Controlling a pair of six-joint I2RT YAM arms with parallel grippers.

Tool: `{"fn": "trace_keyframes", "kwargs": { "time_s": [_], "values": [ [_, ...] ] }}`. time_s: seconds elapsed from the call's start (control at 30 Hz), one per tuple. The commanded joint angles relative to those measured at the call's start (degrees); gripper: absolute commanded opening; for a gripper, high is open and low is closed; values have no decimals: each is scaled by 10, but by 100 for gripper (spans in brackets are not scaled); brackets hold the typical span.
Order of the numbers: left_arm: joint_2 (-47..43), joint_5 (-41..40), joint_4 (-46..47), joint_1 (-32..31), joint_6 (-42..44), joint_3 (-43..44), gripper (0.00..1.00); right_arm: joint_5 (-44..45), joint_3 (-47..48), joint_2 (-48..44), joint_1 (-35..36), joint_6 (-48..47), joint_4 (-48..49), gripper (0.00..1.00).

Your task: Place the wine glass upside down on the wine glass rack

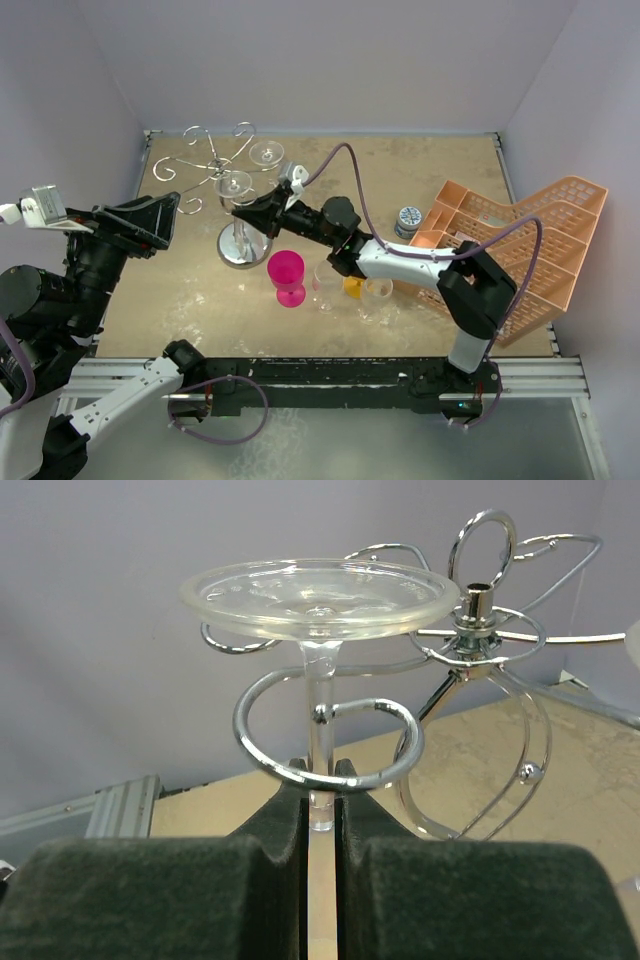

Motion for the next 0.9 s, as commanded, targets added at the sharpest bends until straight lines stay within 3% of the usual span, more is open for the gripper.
{"fn": "trace_keyframes", "kwargs": {
  "time_s": [0.0,0.43,0.63,0.87],
  "values": [
    [-2,-7,19,0,-6,-2,65,-6,-23,-56,4,9,69,0],
    [-2,-6,21,0,-8,-1,65,13,-45,-71,6,15,85,0],
    [-2,-6,20,0,-8,0,65,95,-47,-67,6,15,72,0],
    [-2,-7,18,0,-7,1,65,107,-35,-46,6,8,61,0]
  ]
}}
